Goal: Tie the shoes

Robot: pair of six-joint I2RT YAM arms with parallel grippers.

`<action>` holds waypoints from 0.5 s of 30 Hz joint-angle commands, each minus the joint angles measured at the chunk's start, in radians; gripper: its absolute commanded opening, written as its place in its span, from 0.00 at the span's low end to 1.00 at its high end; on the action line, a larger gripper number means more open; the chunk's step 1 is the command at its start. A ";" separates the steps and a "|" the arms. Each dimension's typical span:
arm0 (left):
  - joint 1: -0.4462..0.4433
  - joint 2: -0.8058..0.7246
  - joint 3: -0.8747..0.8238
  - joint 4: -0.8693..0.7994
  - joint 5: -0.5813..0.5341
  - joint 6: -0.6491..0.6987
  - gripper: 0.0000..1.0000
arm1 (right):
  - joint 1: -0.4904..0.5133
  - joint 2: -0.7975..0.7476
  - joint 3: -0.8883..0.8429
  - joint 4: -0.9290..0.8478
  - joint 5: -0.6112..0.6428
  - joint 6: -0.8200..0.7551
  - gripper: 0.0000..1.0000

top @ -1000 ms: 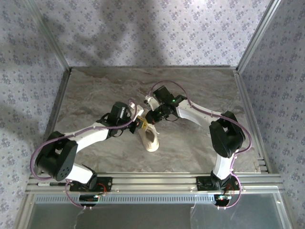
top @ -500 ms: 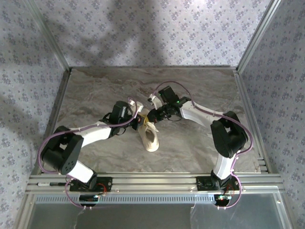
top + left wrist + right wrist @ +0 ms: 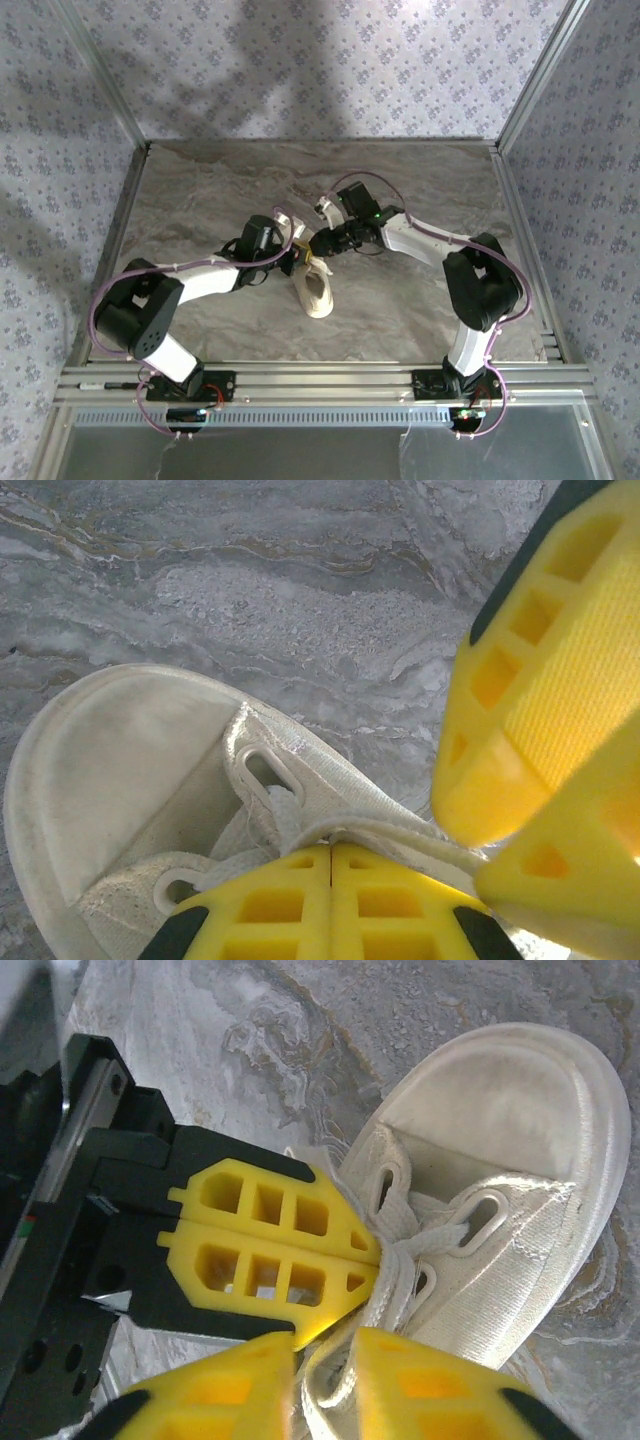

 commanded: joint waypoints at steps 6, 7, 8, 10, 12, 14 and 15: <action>-0.009 0.014 -0.022 -0.001 -0.005 -0.004 0.00 | -0.066 -0.071 -0.040 0.016 -0.014 0.044 0.31; -0.008 0.014 -0.023 0.000 -0.005 -0.004 0.00 | -0.076 -0.066 -0.043 0.011 0.004 0.062 0.31; -0.009 0.013 -0.024 0.000 -0.005 -0.004 0.00 | -0.086 -0.055 -0.040 -0.001 0.023 0.086 0.30; -0.010 0.013 -0.025 0.001 0.000 -0.003 0.00 | -0.102 -0.026 -0.030 -0.023 0.033 0.125 0.29; -0.011 0.013 -0.029 0.004 0.002 -0.004 0.00 | -0.109 0.017 -0.022 -0.037 0.027 0.159 0.27; -0.013 0.011 -0.031 0.008 0.005 -0.003 0.00 | -0.107 0.050 0.002 -0.027 -0.007 0.183 0.27; -0.015 0.011 -0.030 0.007 0.009 -0.003 0.00 | -0.101 0.064 0.018 -0.021 -0.020 0.191 0.27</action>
